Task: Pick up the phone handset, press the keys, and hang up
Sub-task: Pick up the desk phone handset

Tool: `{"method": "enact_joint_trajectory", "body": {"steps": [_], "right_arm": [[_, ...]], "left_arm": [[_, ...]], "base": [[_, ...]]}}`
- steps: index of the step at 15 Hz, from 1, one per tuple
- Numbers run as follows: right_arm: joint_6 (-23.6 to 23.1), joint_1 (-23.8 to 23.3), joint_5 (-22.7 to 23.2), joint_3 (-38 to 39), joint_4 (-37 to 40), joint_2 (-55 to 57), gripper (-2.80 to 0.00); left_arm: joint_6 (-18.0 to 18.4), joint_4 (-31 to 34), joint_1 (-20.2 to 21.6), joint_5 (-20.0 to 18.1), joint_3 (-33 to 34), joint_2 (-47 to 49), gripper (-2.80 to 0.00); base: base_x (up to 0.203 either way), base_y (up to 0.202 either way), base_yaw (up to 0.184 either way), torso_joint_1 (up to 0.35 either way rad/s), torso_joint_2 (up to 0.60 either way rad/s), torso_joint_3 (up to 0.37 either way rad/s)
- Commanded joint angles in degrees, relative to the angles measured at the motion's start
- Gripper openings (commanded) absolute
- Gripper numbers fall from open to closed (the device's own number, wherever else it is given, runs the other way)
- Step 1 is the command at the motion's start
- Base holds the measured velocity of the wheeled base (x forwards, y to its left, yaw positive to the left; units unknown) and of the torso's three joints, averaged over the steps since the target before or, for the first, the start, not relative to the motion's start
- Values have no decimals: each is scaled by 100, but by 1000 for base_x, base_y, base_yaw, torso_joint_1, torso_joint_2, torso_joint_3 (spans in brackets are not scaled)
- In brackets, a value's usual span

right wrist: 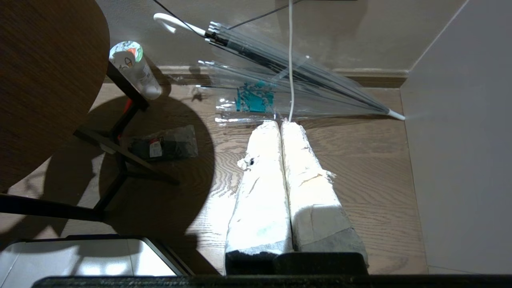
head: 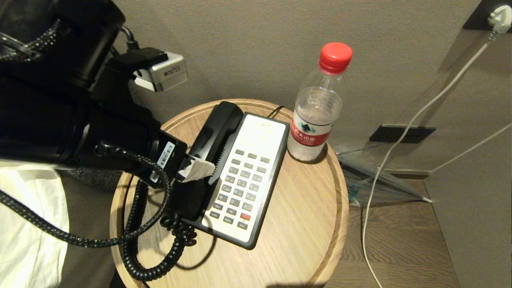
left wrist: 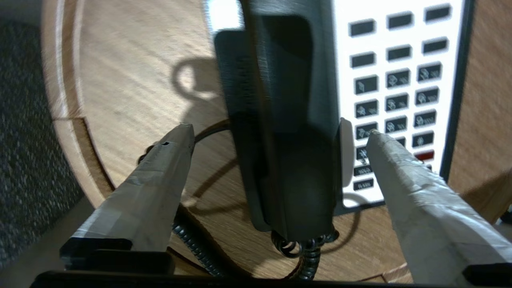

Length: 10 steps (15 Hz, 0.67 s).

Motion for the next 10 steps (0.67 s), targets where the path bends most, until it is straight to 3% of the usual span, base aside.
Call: {"method": "enact_joint_trajectory", "body": {"steps": [1,10], "right_arm": [[0,0,-2,0,1,7,-280],[0,0,-2,0,1,7,-280]], "left_arm": [[44,24,-104,23,22,31,0],[29,6,-139,190,90,325,0]], "base": [[0,0,0,0,0,0],[0,0,0,0,0,0]]}}
